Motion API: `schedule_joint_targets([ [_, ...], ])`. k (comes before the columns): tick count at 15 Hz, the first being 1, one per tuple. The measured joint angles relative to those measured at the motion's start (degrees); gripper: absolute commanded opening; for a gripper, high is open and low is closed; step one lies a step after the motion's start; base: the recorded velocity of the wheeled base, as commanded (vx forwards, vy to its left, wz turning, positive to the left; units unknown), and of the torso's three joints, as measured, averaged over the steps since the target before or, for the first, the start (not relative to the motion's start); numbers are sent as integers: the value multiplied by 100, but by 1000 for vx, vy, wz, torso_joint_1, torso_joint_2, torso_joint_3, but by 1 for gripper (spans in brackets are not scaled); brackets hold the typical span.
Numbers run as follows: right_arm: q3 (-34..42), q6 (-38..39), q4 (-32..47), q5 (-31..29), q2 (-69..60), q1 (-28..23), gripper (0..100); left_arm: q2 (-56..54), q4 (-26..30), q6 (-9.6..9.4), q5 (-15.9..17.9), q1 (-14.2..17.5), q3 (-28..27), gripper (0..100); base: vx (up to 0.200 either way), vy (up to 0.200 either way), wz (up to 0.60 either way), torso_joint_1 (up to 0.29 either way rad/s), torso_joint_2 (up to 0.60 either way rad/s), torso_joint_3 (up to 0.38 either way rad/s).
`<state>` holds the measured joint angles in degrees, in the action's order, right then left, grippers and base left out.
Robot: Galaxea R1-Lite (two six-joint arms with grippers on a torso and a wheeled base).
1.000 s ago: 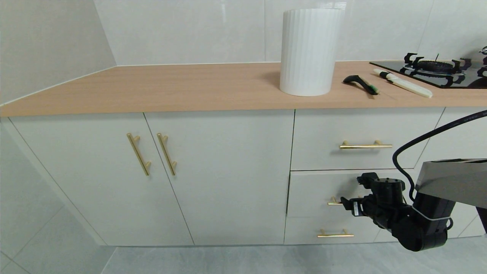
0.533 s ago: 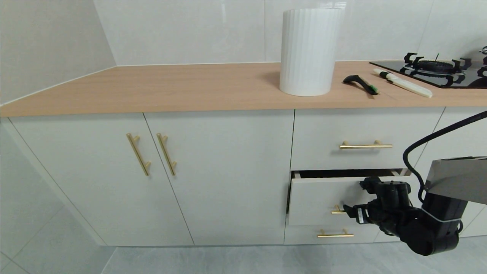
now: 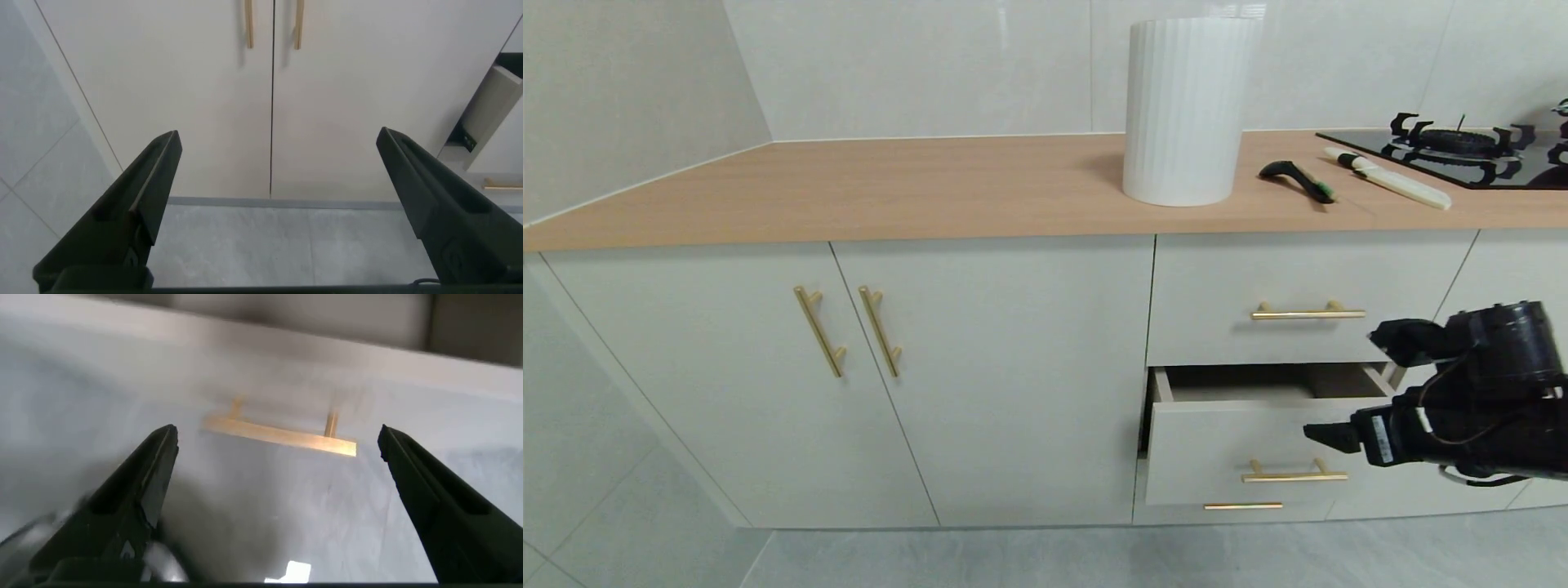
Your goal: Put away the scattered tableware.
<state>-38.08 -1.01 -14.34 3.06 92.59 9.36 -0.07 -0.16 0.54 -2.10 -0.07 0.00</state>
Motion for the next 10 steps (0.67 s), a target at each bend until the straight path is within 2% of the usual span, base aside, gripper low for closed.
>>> schedule_joint_targets([
  [1,-182,12,339,49,-411,17,100,0,0,0,0,0,0,100,0,0,0,0,0,0],
  [5,-461,119,341,82,-649,45,100,0,0,0,0,-2,0,100,0,0,0,0,0,0],
  [10,-507,282,-517,2,324,56,100,0,0,1,0,-2,0,100,0,0,0,0,0,0],
])
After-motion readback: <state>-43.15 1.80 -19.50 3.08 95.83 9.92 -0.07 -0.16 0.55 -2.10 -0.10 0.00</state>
